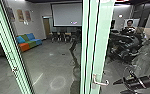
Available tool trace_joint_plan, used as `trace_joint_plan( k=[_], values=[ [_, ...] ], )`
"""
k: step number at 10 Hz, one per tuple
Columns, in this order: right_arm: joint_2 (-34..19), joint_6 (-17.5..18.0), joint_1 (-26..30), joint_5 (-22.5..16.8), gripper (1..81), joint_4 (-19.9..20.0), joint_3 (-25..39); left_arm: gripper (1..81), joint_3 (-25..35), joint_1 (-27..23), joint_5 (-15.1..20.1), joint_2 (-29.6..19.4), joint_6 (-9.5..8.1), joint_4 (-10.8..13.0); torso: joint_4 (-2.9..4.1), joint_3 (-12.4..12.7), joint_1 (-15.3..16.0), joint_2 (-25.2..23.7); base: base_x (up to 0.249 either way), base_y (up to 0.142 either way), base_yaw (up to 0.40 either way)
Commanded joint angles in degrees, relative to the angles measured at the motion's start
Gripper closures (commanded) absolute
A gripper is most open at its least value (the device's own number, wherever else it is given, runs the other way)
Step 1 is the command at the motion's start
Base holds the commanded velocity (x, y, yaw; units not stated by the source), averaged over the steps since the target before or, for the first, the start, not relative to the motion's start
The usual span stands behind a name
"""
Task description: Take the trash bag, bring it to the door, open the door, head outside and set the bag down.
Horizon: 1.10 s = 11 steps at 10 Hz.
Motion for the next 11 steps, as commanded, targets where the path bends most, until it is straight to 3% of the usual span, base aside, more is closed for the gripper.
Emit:
trace_joint_plan(
  k=[1,4,8,11],
  values=[
    [3.5,4.1,7.1,-0.5,1.0,-0.4,-3.8,81.1,0.7,-2.4,3.9,-1.0,-0.06,-0.2,0.0,0.0,0.0,0.0,0.0,0.0,0.0],
    [6.0,4.2,5.6,0.2,1.0,-2.7,-6.2,81.1,0.7,-2.4,3.9,-1.0,-0.06,-0.2,0.0,0.0,0.0,0.0,0.0,0.0,0.0],
    [10.6,13.9,5.5,0.5,1.0,-4.4,-12.3,81.1,0.5,-2.4,3.9,-0.9,-0.06,-0.2,0.0,0.0,0.0,0.0,0.0,0.0,0.0],
    [15.2,15.1,5.0,0.3,1.0,-5.3,-18.0,81.1,0.4,-2.4,3.9,-0.9,-0.06,-0.2,0.0,0.0,0.0,0.0,0.0,0.0,0.0]
  ],
)
